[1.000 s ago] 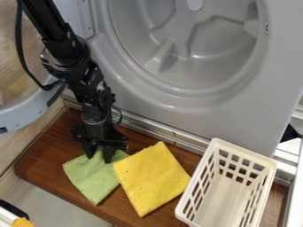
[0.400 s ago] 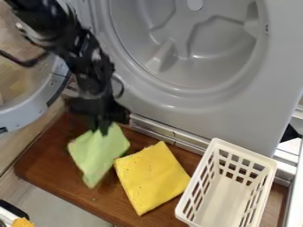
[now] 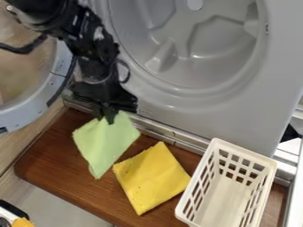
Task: Put the green towel in the machine
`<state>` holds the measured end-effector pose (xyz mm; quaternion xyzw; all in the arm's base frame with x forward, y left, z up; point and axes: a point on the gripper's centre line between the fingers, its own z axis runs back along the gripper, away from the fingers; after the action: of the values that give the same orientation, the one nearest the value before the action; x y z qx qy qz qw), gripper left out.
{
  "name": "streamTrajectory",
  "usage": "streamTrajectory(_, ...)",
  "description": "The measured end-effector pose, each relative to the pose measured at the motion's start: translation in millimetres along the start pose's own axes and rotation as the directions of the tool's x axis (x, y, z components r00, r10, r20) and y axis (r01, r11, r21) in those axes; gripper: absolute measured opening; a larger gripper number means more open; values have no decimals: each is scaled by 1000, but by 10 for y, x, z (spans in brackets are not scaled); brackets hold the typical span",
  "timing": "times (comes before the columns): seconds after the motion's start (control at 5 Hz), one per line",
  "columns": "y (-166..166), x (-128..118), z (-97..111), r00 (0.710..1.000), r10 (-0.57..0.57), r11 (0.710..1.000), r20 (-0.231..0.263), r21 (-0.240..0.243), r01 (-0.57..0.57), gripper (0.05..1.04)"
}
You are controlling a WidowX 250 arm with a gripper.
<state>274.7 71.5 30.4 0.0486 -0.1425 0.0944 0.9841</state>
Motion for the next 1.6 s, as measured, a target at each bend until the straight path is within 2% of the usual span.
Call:
streamTrajectory(0.2,-192,58,126,997,-65,997,44,-34,66,90)
streamTrajectory(0.4,-432,305,263,979,-109,988,170,-89,126,90)
streamTrajectory(0.6,-553,635,499,943,-84,984,322,-121,128,89)
streamTrajectory(0.8,-591,939,613,914,-43,984,404,-141,109,90)
streamTrajectory(1.0,-635,1187,547,906,-13,983,423,-162,90,89)
streamTrajectory(1.2,-658,1405,357,909,2,985,417,-159,71,89)
streamTrajectory(1.4,-730,1603,134,915,14,985,404,-161,57,89)
streamTrajectory(1.6,-841,1684,-16,931,-12,989,364,-133,65,108)
